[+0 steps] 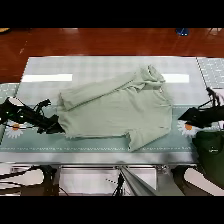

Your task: Fold the shirts.

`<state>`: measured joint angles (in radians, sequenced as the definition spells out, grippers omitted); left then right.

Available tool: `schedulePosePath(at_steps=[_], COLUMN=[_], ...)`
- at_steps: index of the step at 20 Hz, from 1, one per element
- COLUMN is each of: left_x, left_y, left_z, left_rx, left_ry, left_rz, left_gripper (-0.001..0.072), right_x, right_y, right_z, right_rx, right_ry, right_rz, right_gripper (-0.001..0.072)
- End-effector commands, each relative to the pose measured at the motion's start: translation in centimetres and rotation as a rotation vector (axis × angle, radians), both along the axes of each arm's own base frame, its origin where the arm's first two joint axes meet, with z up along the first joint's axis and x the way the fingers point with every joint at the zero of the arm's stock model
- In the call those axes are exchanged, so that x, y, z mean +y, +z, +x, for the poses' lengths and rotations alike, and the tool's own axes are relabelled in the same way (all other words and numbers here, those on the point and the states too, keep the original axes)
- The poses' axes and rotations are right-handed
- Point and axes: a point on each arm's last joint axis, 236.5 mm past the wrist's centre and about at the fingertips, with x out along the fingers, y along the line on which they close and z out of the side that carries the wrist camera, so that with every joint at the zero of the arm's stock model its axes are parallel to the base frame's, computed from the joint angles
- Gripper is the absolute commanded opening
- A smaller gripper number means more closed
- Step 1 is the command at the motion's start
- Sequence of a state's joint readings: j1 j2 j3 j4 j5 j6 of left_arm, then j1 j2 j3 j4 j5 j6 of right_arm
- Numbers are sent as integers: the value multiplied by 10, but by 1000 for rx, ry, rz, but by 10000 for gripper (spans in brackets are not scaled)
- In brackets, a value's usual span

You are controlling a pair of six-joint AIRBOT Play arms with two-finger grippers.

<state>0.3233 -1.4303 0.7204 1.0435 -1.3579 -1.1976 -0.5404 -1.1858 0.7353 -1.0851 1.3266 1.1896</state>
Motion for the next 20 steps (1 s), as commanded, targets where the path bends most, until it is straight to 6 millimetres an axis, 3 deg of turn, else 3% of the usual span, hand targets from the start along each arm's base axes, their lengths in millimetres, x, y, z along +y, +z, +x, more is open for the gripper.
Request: schedulePosePath(at_steps=[1,5,7,8,10,11,13,15,17,18,20], left_x=[-4,-4,-5,-7,-7,-6,0,5,4,-1,-13], left_y=[10,12,14,15,18,22,38,82,154,208,329], left_z=[-1,1,3,4,8,12,31,63,97,113,121], left_rx=[-15,-29,-37,-42,-56,-70,-145,-302,-534,-697,-1045], left_ry=[-14,-16,-10,-5,-8,-13,-23,-25,-21,-15,-20], left_rz=[-26,-23,-29,-34,-39,-37,-18,6,20,23,53], left_gripper=[23,22,23,23,23,23,22,21,22,21,22], right_x=[26,47,56,58,63,67,71,72,72,74,78], right_y=[-21,-38,-47,-50,-51,-47,-26,24,105,156,282], right_z=[-19,-13,1,11,26,30,39,59,84,95,101], right_rx=[42,13,-14,-38,-73,-83,-128,-262,-476,-611,-947], right_ry=[-55,-89,-92,-109,-150,-147,-94,-14,17,19,6], right_rz=[100,110,49,19,-10,3,19,12,-14,-25,-70], right_gripper=[538,515,475,430,96,25,24,24,23,23,23])
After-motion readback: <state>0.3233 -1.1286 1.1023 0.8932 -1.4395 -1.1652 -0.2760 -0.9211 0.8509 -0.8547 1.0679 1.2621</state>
